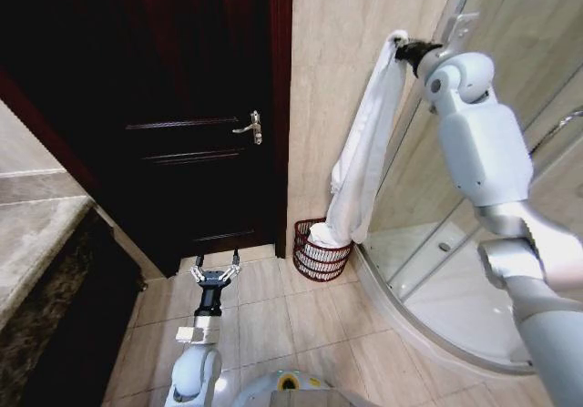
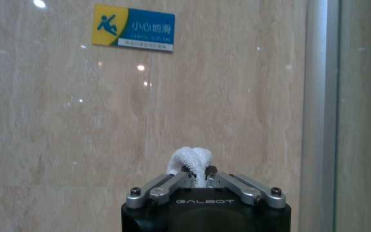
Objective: Discard the used towel into the hamper.
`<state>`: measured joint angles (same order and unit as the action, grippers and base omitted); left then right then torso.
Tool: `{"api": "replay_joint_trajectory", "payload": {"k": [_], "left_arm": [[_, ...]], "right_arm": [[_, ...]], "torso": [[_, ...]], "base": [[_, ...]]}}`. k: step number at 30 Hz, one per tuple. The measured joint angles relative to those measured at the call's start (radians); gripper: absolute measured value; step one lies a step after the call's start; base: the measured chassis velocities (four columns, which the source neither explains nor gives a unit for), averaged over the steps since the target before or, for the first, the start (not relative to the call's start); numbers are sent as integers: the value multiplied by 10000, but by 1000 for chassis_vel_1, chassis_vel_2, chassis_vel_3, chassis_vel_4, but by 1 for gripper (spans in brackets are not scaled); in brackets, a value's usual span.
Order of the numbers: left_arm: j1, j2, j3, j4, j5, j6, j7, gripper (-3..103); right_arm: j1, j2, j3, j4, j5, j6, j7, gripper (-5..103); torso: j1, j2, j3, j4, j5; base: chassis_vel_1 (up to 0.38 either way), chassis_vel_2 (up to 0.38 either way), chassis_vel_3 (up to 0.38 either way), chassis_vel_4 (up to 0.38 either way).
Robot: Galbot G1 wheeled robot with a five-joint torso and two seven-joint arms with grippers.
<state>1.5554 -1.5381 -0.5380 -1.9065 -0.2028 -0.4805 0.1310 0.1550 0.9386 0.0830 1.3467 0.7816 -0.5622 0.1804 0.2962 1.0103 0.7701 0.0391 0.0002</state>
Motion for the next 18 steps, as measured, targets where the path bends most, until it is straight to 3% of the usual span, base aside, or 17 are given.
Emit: {"api": "replay_joint_trajectory", "payload": {"k": [18], "left_arm": [[-4,-47,48,-33,133,17,3,100]], "right_arm": [[-791,-603,463,758,525,19,-133,4]], "torso": [[-1,0,-1,-1,-1]], "base": [[0,0,0,0]]}}
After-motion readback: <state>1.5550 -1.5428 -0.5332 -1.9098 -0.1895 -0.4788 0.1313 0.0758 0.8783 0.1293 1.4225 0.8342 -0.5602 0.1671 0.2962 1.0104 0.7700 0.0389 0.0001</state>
